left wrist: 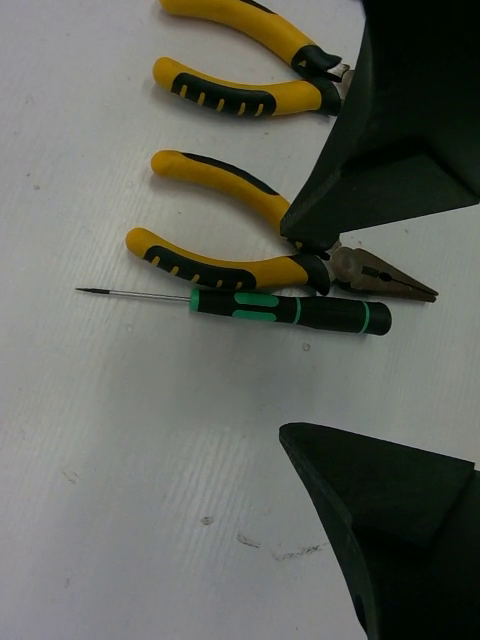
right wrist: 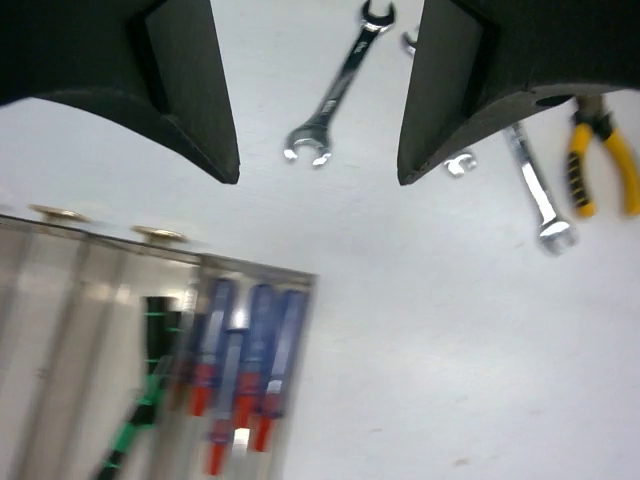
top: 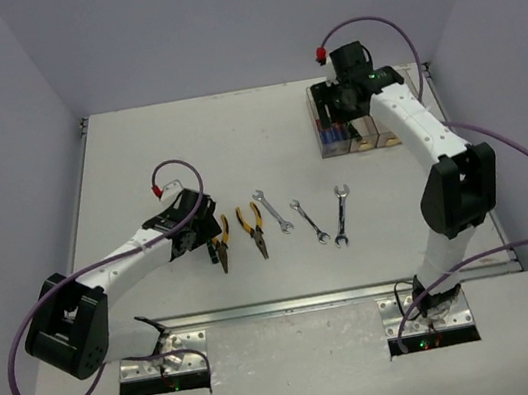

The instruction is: Sort the tools into containers

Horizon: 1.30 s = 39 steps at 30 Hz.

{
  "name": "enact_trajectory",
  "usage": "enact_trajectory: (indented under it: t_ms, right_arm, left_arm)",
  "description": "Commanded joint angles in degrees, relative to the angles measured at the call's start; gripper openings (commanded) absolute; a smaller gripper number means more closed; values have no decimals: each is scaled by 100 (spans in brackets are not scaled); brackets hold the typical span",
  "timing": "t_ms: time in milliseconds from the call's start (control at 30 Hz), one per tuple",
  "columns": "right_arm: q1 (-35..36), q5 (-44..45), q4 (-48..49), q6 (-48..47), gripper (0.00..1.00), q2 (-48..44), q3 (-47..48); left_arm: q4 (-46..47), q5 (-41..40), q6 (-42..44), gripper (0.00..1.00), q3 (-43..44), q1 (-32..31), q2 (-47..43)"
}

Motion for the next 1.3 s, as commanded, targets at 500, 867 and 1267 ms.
enact_trajectory:
  t_ms: [500, 867, 1267]
  right_arm:
    - [684, -666, 991, 512, 65, -944, -2146]
    - [718, -1043, 1191, 621, 65, -1040, -2455]
    - [1667, -4486, 3961, 1715, 99, -1635, -3964]
  left_arm:
    - [750, 302, -176, 46, -353, 66, 682]
    - [985, 382, -158, 11, -410, 66, 1162]
    - [859, 111, -563, 0, -522, -325, -954]
